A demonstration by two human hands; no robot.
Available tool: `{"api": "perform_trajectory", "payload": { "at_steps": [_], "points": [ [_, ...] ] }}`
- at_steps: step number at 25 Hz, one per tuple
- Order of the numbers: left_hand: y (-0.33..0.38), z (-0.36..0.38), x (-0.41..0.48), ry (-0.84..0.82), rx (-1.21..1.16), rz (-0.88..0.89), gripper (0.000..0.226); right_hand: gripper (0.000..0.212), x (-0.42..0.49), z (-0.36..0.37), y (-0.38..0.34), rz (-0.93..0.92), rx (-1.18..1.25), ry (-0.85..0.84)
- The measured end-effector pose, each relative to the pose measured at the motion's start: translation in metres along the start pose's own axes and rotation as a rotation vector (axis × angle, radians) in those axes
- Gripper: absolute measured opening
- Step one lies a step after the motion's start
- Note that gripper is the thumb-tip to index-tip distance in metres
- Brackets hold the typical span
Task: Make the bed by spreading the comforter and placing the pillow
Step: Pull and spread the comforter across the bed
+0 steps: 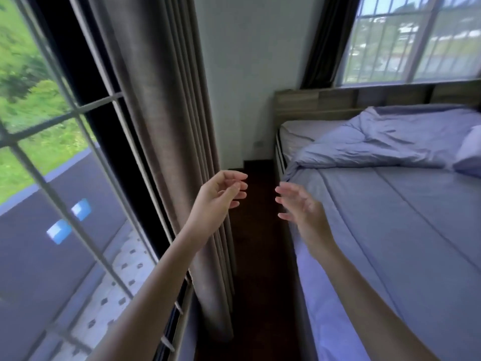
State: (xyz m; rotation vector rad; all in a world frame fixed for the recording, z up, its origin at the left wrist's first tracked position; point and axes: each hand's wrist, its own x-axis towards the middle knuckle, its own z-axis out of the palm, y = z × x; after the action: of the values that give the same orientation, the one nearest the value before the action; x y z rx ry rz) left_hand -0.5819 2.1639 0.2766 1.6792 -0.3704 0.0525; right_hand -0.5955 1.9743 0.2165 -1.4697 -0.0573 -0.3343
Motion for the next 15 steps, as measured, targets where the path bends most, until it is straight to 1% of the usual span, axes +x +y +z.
{"api": "perform_trajectory", "payload": {
  "at_steps": [6,15],
  "points": [
    [-0.031,0.029,0.103,-0.164,-0.016,-0.036,0.023,0.027,0.078,-0.028,0.021,0.030,-0.038,0.257],
    [-0.071,0.125,0.338,-0.354,-0.009,-0.003,0.021,0.020,0.276,-0.120,0.034,-0.024,-0.020,0.490]
  ]
}}
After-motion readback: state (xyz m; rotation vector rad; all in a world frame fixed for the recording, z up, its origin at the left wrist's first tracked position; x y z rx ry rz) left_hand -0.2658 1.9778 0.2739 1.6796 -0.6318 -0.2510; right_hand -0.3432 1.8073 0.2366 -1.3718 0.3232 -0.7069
